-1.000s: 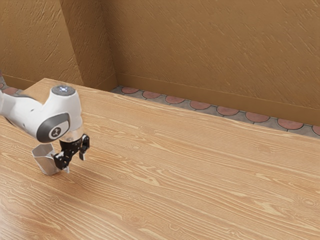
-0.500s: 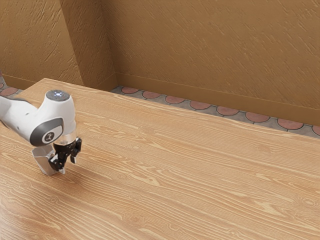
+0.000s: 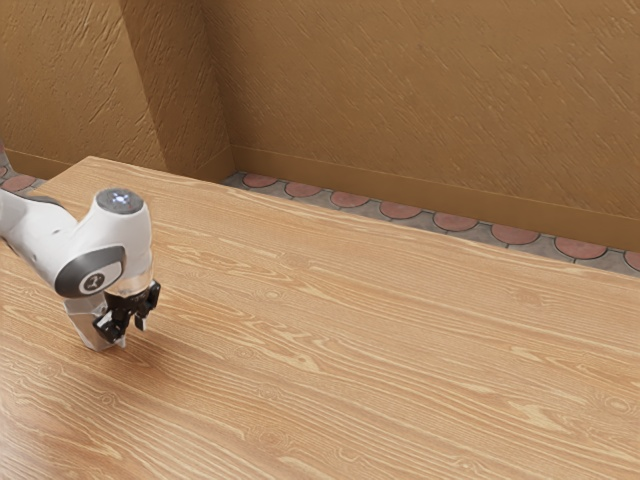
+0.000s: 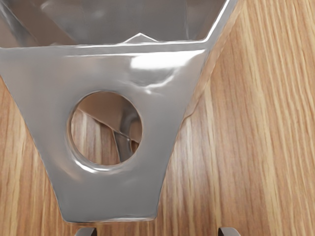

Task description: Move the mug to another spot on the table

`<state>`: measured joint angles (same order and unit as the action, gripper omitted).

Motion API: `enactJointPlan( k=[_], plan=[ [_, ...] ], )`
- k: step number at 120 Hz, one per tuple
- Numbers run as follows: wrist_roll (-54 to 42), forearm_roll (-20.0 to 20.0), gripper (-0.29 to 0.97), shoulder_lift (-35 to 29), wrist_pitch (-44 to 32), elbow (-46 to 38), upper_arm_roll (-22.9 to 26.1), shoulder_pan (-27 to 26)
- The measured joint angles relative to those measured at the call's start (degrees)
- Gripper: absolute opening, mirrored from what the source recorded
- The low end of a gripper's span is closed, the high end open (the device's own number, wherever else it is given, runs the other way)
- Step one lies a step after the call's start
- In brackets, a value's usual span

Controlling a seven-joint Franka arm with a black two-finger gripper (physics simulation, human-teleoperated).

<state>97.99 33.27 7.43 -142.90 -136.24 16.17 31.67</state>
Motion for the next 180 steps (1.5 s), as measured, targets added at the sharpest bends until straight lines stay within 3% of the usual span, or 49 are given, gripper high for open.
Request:
enactJointPlan(
  k=[70,101,156,180],
  plan=[
    [3.8,1.0,0.20,0.7,-1.1,0.1,-0.8,0.9],
    [4.8,6.2,0.15,0.6,-1.2,0.1,-2.3,0.9],
    [5.8,11.3,0.11,2.6,-1.7,0.6,-4.2,0.7],
    [7.0,16.6,0.08,2.4,-2.0,0.7,-4.3,0.7]
  ],
)
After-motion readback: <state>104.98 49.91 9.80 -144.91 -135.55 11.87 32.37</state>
